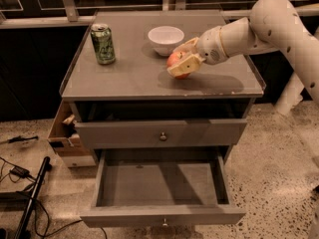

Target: Pick apple from middle drawer and place on counter

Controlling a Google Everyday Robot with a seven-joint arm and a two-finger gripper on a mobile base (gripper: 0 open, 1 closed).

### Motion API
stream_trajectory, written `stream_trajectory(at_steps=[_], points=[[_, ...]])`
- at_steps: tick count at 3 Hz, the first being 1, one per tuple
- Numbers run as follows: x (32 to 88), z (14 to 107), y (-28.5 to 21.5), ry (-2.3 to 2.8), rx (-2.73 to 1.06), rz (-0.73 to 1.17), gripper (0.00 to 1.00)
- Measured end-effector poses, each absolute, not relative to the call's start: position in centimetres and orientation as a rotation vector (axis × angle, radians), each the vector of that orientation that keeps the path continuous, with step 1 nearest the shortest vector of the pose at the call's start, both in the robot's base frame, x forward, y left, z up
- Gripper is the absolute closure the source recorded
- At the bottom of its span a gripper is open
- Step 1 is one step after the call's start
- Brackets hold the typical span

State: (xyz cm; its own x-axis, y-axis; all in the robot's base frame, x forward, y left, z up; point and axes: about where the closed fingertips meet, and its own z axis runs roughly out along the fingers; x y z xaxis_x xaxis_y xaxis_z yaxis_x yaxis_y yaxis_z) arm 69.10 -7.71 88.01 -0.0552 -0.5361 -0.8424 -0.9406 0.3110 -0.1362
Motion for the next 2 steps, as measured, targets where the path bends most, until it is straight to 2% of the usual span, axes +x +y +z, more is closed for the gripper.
stream_trajectory(at_steps=[2], points=[[69.57,86.31,-7.67,1.752,-1.314,0.644,1.00]])
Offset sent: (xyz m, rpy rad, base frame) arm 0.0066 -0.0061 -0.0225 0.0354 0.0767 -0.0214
